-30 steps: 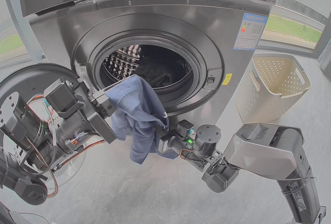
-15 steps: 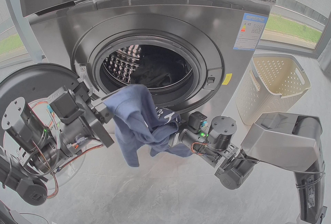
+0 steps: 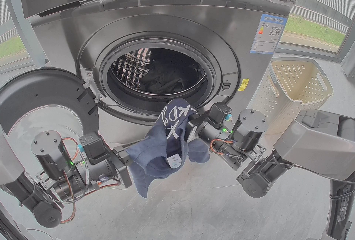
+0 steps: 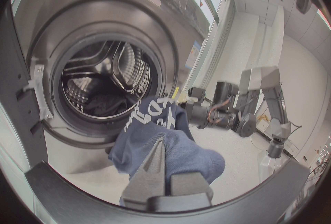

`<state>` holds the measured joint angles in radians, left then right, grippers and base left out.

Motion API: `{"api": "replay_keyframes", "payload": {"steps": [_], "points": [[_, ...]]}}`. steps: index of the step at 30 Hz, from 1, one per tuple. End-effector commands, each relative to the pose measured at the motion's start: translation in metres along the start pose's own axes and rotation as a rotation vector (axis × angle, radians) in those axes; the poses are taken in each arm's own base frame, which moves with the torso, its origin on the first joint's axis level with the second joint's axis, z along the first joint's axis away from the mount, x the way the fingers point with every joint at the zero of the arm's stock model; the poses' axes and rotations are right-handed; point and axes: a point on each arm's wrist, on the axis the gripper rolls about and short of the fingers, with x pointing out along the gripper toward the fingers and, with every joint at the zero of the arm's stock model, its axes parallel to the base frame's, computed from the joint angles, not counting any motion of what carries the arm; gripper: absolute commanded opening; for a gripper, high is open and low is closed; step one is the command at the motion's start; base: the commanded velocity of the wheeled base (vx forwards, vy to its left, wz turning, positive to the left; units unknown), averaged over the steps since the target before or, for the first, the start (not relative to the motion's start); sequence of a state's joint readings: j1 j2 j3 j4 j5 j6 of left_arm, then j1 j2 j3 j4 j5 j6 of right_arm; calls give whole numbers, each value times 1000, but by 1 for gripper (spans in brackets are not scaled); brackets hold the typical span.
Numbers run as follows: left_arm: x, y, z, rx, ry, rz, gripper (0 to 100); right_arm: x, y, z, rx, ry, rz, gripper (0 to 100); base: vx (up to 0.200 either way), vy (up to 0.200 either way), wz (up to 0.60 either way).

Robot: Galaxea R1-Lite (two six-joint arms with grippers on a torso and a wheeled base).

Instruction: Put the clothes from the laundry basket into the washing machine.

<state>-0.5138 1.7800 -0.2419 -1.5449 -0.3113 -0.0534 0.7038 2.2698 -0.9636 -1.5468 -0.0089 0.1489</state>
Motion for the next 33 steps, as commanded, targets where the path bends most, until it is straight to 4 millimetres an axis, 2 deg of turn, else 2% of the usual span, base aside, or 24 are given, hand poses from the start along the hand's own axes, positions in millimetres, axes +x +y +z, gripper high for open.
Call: {"api": "replay_keyframes", "payload": {"steps": [1,11,12,21,27,33], "points": [[6,4,-29,-18,120,8,0,3,6,17,9,-53,12,0,0,0,0],[6,10,-35,-25,142,29,0,5,8,23,15,-75,0,0,0,0,0],[7,11,-37,-26,149,26,100,5,8,23,15,-75,0,0,0,0,0],[5,9,-42,-28,172,14,100,5,7,23,13,-76,-1,0,0,0,0],[-19,-2,-67,-30,325,-57,100,8,7,26,13,-92,-2,0,0,0,0],[-27,-7,-74,12,370,-123,100,7,8,27,15,-93,0,0,0,0,0]]}}
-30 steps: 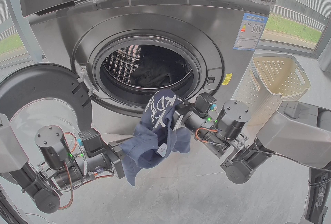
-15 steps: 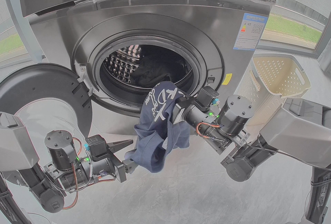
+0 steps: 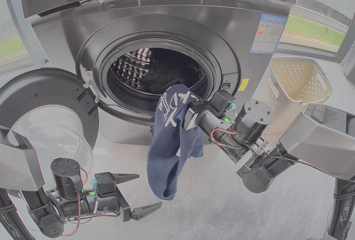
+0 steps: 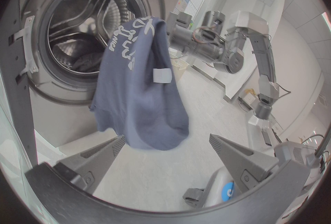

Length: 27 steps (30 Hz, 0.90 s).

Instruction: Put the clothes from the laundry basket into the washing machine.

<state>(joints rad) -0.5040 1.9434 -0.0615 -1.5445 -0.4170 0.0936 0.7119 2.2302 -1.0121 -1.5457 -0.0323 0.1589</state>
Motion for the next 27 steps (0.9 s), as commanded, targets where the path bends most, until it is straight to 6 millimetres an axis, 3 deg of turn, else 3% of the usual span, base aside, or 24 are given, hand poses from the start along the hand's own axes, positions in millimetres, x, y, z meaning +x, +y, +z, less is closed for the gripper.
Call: {"api": "replay_keyframes", "payload": {"steps": [1,9,16,27], "points": [[-1,-4,-9,-6,44,-23,100,0,1,2,1,-5,2,0,0,0,0],[13,-1,8,13,-38,-24,100,-1,9,-1,9,6,18,0,0,0,0],[46,13,32,18,-159,-8,100,-1,15,-2,12,7,33,0,0,0,0],[93,44,34,25,-217,89,100,-7,27,-5,21,31,57,0,0,0,0]]}}
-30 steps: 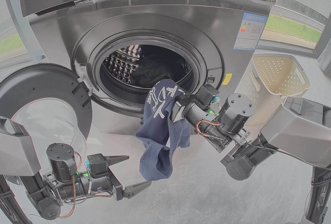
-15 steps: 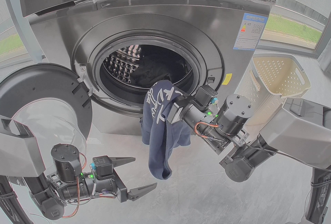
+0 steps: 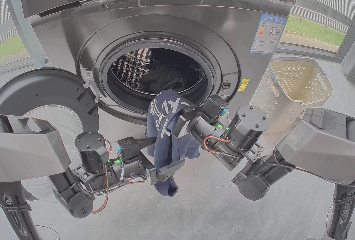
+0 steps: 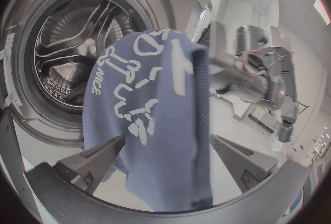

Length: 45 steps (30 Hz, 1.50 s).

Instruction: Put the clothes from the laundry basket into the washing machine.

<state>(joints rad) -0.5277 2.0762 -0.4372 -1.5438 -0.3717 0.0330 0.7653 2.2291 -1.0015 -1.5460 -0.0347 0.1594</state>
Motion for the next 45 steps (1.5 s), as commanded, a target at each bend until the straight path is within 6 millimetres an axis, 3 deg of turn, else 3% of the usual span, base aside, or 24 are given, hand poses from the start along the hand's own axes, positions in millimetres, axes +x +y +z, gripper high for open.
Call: {"api": "replay_keyframes", "payload": {"steps": [1,12,18,29,30,39,45], "points": [[23,18,-14,-5,-1,69,100,-6,8,1,5,16,16,0,0,0,0],[45,53,-22,7,-45,166,100,-22,27,9,20,45,58,0,0,0,0],[52,52,-30,5,-35,159,100,-24,38,12,29,39,84,0,0,0,0],[60,56,-32,10,-52,168,100,-24,39,13,38,38,87,0,0,0,0],[61,57,-32,10,-55,174,0,-24,38,13,39,38,85,0,0,0,0],[68,61,-19,-38,-116,207,0,-25,37,13,42,42,81,0,0,0,0],[56,57,-5,-48,-132,214,0,-24,20,15,39,35,30,0,0,0,0]]}}
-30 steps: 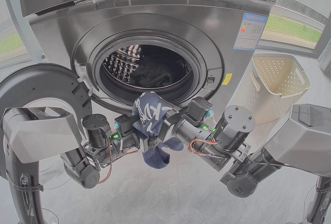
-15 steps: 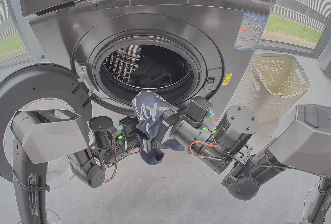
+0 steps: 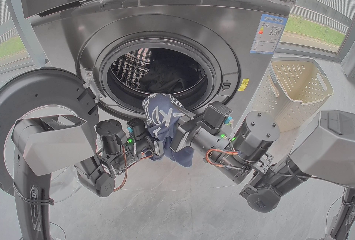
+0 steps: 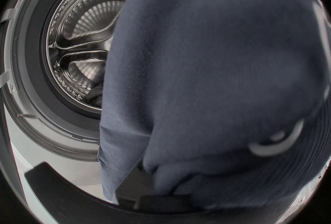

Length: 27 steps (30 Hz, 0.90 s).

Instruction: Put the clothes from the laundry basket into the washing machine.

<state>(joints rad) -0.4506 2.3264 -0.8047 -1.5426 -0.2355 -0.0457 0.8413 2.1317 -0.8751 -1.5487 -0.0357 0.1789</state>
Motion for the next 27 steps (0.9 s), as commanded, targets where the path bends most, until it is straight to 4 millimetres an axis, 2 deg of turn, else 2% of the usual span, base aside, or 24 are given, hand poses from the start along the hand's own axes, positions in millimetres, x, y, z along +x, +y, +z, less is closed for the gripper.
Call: {"api": "replay_keyframes", "payload": {"steps": [1,6,11,19,27], "points": [[-13,-4,18,-14,-18,-1,0,0,-15,2,2,-7,-57,0,0,0,0],[-33,-10,44,-68,-50,-5,0,-1,-36,1,-1,-10,-135,0,0,0,0],[-56,-17,64,-72,-72,-8,0,-3,-52,-10,5,20,-178,0,0,0,0],[-89,-26,88,-64,-104,-12,0,-8,-48,-33,6,96,-173,0,0,0,0],[-106,-30,99,-109,-126,-17,0,-9,-32,-44,6,129,-124,0,0,0,0]]}}
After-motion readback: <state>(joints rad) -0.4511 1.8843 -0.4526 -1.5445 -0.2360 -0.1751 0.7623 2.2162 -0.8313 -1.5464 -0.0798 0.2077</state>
